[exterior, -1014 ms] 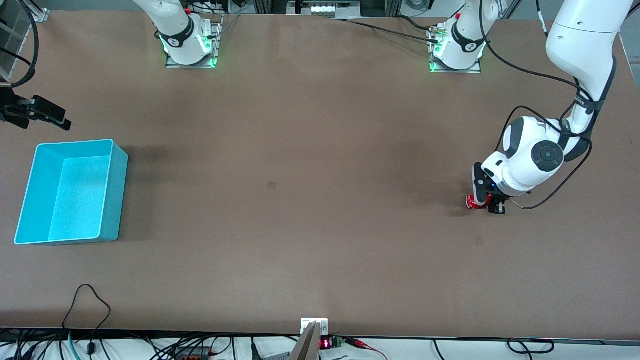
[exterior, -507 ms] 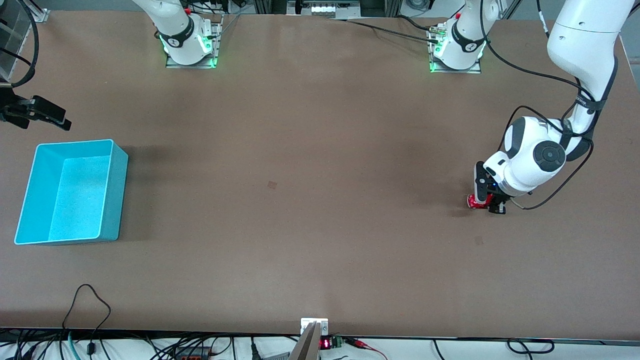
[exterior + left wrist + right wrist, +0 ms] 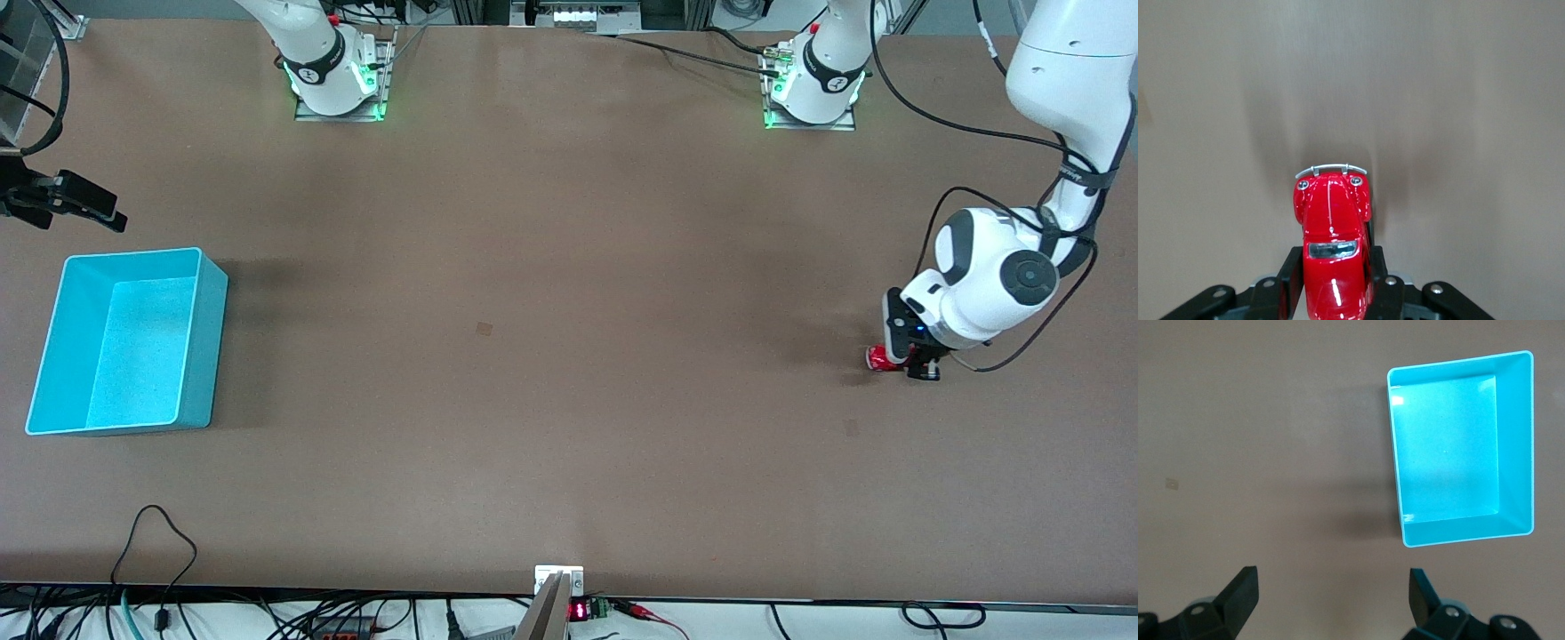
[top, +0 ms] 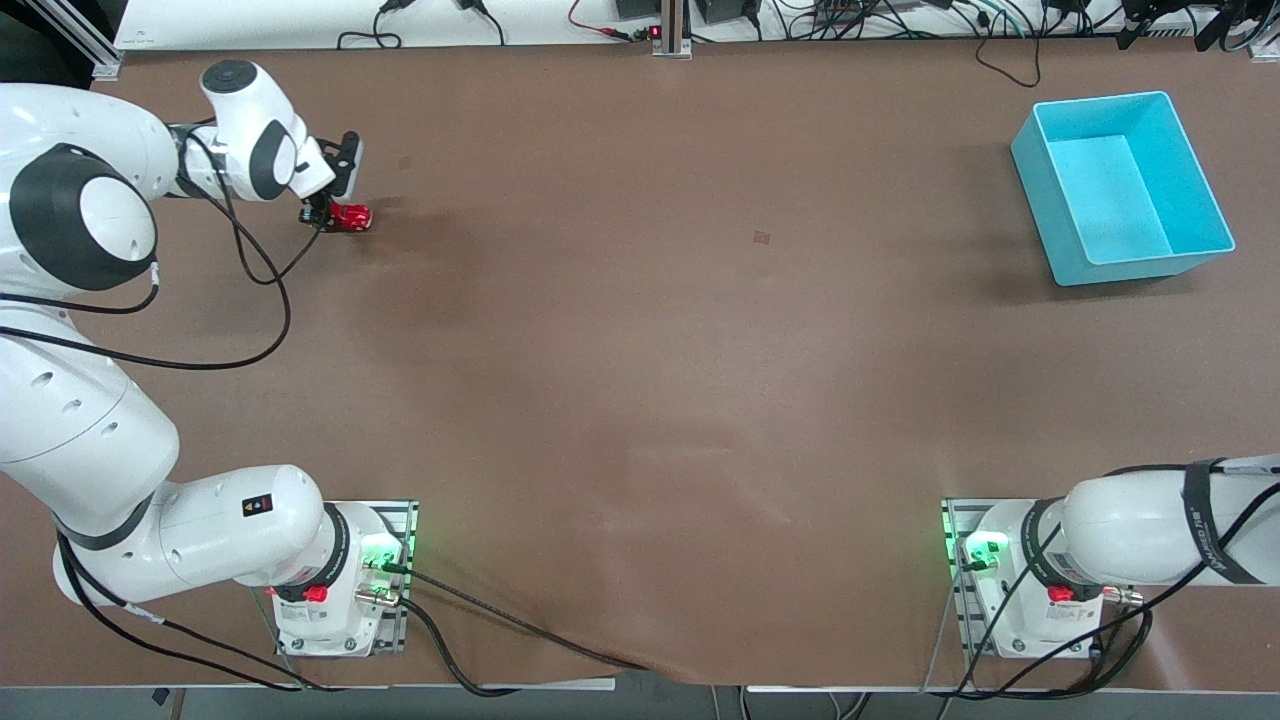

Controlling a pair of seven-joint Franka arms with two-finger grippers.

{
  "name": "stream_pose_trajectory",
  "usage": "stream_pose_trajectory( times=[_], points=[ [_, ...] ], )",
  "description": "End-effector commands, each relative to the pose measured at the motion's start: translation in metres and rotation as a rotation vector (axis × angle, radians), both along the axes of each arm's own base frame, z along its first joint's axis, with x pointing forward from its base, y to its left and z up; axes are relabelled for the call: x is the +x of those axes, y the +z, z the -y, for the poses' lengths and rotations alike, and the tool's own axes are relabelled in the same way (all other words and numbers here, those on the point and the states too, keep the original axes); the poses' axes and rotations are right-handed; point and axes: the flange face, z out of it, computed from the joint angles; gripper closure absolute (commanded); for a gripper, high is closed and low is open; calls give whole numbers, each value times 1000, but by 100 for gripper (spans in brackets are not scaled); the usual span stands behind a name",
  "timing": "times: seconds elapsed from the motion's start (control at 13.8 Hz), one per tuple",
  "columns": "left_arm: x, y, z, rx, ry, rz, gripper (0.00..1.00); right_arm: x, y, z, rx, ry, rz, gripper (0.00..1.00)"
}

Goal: Wind red beetle toy and store in blue box
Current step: 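Drag the red car backward along the table with the left gripper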

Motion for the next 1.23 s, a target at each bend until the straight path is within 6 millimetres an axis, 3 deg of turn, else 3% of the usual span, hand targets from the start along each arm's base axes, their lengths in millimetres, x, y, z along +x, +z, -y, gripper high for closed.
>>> stream_pose_trajectory(
  times=[0.0, 0.29, 0.72, 0.8, 0.87, 0.94, 1.16],
  points=[
    [-5, -10, -37, 0, 4, -10, 77, -3, 1, 1, 4, 6, 6, 0],
    [-7, -17, -59, -3, 27, -13, 77, -3, 1, 0, 3, 8, 6, 0],
    [-4, -16, -60, -1, 2, 7, 73, -3, 1, 0, 3, 8, 6, 0],
    [-4, -16, -59, -2, 0, 7, 63, -3, 1, 0, 3, 8, 6, 0],
    [-4, -15, -61, -2, 3, 10, 9, -2, 1, 1, 2, 6, 7, 0],
    [1, -7, -64, 4, 6, 24, 0, -3, 1, 1, 4, 6, 6, 0],
    [6, 8, -62, 7, 14, 35, 0, -2, 1, 1, 2, 6, 7, 0]
  ],
)
